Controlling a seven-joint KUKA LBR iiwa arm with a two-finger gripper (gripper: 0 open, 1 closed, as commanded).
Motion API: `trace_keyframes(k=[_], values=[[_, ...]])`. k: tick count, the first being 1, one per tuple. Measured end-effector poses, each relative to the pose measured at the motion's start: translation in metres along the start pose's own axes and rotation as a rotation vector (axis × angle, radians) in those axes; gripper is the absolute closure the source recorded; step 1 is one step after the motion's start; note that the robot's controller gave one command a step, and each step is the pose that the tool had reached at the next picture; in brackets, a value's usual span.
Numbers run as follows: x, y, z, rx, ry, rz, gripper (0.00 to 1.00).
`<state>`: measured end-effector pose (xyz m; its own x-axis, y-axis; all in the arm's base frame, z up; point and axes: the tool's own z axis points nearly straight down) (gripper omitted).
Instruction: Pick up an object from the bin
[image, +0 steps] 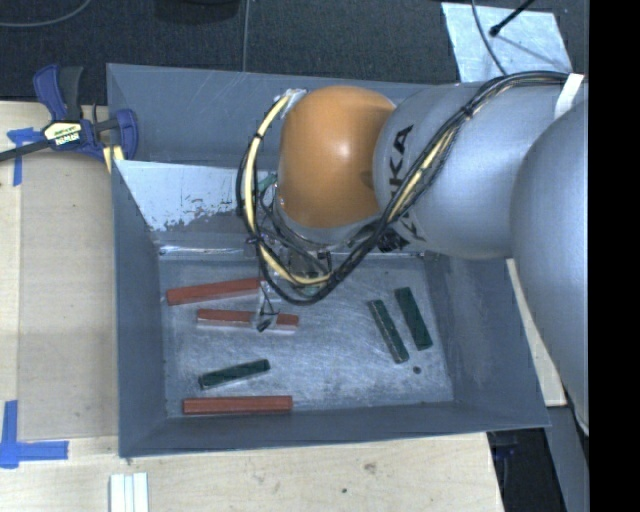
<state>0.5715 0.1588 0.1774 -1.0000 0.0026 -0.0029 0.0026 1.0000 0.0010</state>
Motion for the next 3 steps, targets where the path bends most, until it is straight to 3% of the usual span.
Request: trace_keyframes(k=[1, 2, 3], values=[[-0.018, -0.017, 0.111, 0.002, 0.006, -0.209, 0.0], [-0.019, -0.016, 0.107, 0.0, 0.001, -0.207, 1.0], [-0.023, -0.045, -0.044, 0.001, -0.009, -0.254, 1.0]])
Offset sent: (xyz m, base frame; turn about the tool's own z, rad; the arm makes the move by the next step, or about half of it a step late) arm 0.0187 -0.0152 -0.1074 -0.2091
